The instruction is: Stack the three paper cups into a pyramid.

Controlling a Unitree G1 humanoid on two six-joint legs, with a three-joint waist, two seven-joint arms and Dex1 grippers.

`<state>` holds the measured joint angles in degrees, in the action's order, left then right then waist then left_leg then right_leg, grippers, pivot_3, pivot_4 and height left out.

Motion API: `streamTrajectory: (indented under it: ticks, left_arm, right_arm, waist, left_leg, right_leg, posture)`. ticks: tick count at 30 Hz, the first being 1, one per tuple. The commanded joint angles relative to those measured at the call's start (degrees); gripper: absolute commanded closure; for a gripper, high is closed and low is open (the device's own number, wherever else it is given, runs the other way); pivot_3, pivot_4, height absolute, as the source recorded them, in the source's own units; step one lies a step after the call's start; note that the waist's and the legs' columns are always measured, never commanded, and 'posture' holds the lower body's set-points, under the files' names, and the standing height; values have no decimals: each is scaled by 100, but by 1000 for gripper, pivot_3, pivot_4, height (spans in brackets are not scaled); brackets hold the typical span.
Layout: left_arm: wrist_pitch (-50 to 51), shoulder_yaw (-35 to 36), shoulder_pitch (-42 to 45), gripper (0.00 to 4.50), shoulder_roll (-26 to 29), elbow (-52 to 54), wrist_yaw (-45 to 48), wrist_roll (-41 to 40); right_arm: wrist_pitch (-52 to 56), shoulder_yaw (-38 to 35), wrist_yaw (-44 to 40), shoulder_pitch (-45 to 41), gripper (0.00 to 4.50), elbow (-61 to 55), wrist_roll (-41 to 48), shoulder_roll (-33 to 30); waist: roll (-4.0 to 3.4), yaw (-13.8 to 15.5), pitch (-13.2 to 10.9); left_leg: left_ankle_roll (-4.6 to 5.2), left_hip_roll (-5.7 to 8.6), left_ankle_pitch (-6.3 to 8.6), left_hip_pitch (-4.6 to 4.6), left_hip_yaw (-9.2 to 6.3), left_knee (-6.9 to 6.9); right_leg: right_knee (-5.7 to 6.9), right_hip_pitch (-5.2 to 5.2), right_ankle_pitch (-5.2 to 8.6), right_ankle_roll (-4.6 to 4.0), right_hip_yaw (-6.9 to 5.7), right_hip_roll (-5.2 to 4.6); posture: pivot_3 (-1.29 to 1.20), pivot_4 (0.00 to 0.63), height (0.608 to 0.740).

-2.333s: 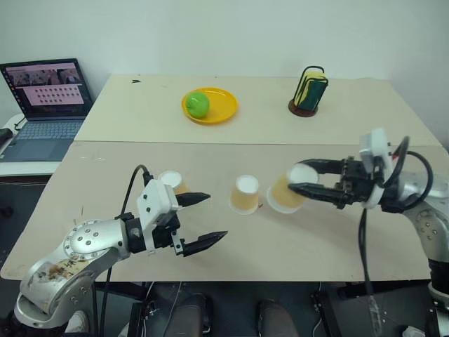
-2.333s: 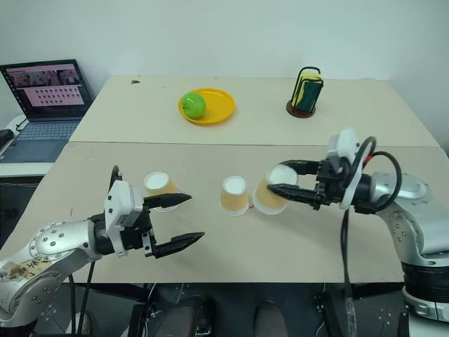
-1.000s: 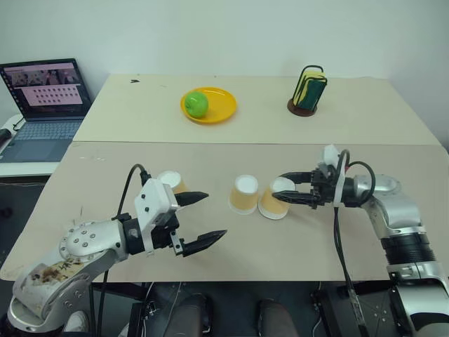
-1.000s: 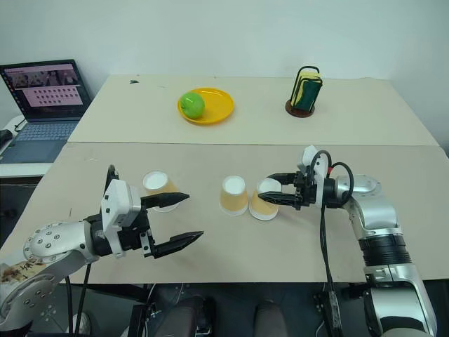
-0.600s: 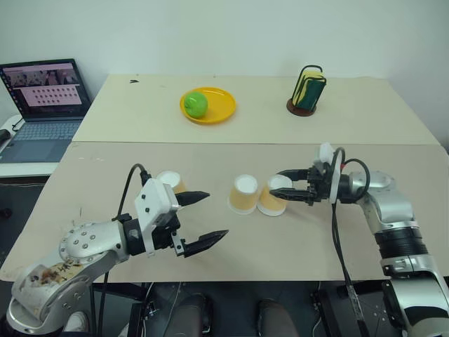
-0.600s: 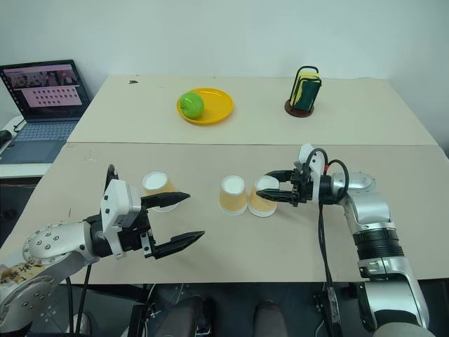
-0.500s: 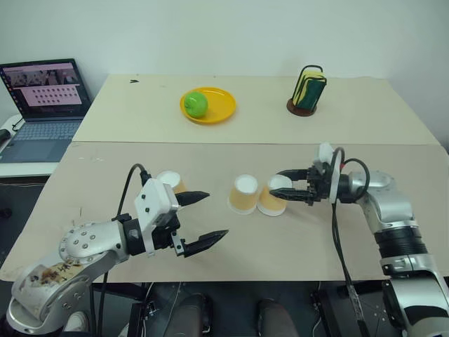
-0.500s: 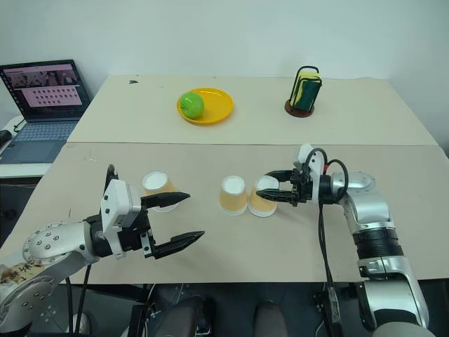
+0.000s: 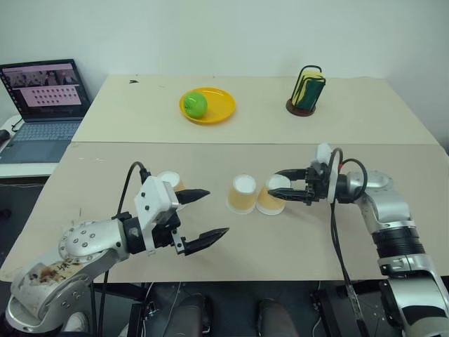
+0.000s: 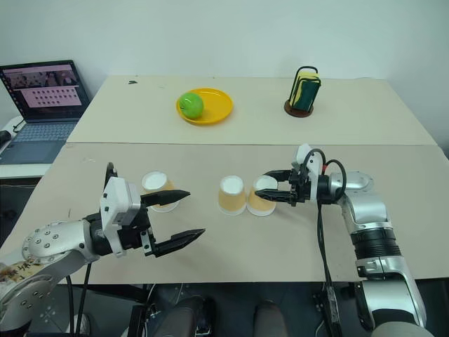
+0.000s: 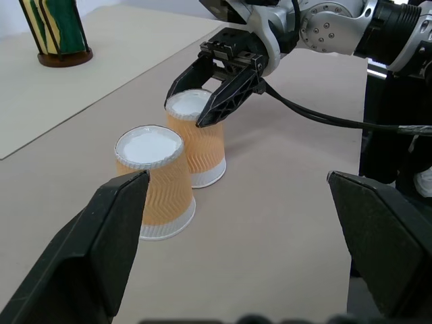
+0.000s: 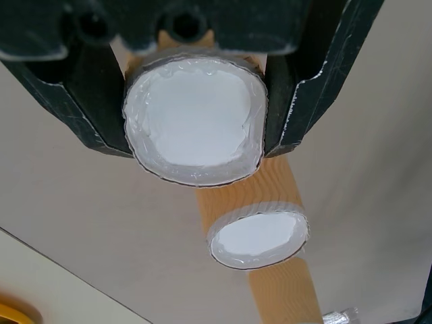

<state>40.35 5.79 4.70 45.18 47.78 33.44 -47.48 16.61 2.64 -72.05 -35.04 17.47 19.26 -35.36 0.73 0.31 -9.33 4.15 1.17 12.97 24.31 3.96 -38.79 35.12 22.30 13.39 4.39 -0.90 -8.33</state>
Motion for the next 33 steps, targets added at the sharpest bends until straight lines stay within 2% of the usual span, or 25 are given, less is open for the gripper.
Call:
streamTrajectory:
  ticks: [1, 16, 17, 21, 33]
  left_arm:
    - [40, 95, 109, 0, 54, 203, -49, -122]
    - [240, 81, 349, 0, 89, 247, -247, -338]
    - [254, 76, 367, 0, 86, 250, -262, -350]
    - [288, 57, 410, 0, 84, 244, -304, -385]
    - [111, 76, 178, 0, 67, 144, -122, -196]
  right_arm:
    - [-107, -22, 71, -95, 1910, 34, -66, 27]
    - [-85, -27, 91, -91, 1910, 169, -142, 109]
    - [-78, -32, 85, -90, 1128, 174, -136, 105]
    - [-146, -25, 113, -93, 49, 207, -197, 92]
    - [87, -144, -65, 34, 49, 24, -18, -96]
  waist:
    - [0, -10, 0]
    - [0, -64, 0]
    - [0, -65, 0]
    - [0, -65, 0]
    - [1, -61, -1]
  left_leg:
    - [0, 0, 0, 0, 0, 0]
    - [-1, 0, 2, -9, 0, 0]
    - [-2, 0, 2, -9, 0, 0]
    - [-4, 1, 1, -4, 0, 0]
    - [-13, 1, -10, 3, 0, 4]
  right_leg:
    - [0, 0, 0, 0, 0, 0]
    - [2, -2, 0, 0, 0, 1]
    - [2, -2, 0, 0, 0, 1]
    - [3, -1, 0, 0, 1, 1]
    - [1, 1, 0, 0, 0, 2]
  posture:
    - [0, 150, 726]
    - [0, 150, 726]
    - [0, 150, 726]
    - [0, 150, 726]
    - [0, 150, 726]
